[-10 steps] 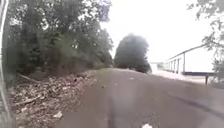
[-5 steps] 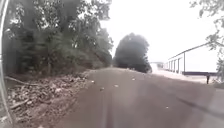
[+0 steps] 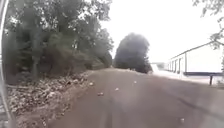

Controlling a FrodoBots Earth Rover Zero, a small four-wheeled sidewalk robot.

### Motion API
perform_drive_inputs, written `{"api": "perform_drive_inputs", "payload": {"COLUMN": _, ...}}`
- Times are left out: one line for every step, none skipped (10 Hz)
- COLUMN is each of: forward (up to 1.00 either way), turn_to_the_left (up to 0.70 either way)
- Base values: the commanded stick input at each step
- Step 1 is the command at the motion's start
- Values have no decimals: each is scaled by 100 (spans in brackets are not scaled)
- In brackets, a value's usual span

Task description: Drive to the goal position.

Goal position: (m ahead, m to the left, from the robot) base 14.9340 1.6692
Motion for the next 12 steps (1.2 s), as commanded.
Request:
{"api": "perform_drive_inputs", "payload": {"forward": 70, "turn_to_the_left": 0}}
{"api": "perform_drive_inputs", "payload": {"forward": 70, "turn_to_the_left": 0}}
{"api": "perform_drive_inputs", "payload": {"forward": 70, "turn_to_the_left": 0}}
{"api": "perform_drive_inputs", "payload": {"forward": 70, "turn_to_the_left": 0}}
{"api": "perform_drive_inputs", "payload": {"forward": 70, "turn_to_the_left": 0}}
{"api": "perform_drive_inputs", "payload": {"forward": 70, "turn_to_the_left": 0}}
{"api": "perform_drive_inputs", "payload": {"forward": 70, "turn_to_the_left": 0}}
{"api": "perform_drive_inputs", "payload": {"forward": 70, "turn_to_the_left": 0}}
{"api": "perform_drive_inputs", "payload": {"forward": 70, "turn_to_the_left": 0}}
{"api": "perform_drive_inputs", "payload": {"forward": 70, "turn_to_the_left": 0}}
{"api": "perform_drive_inputs", "payload": {"forward": 70, "turn_to_the_left": 0}}
{"api": "perform_drive_inputs", "payload": {"forward": 70, "turn_to_the_left": 0}}
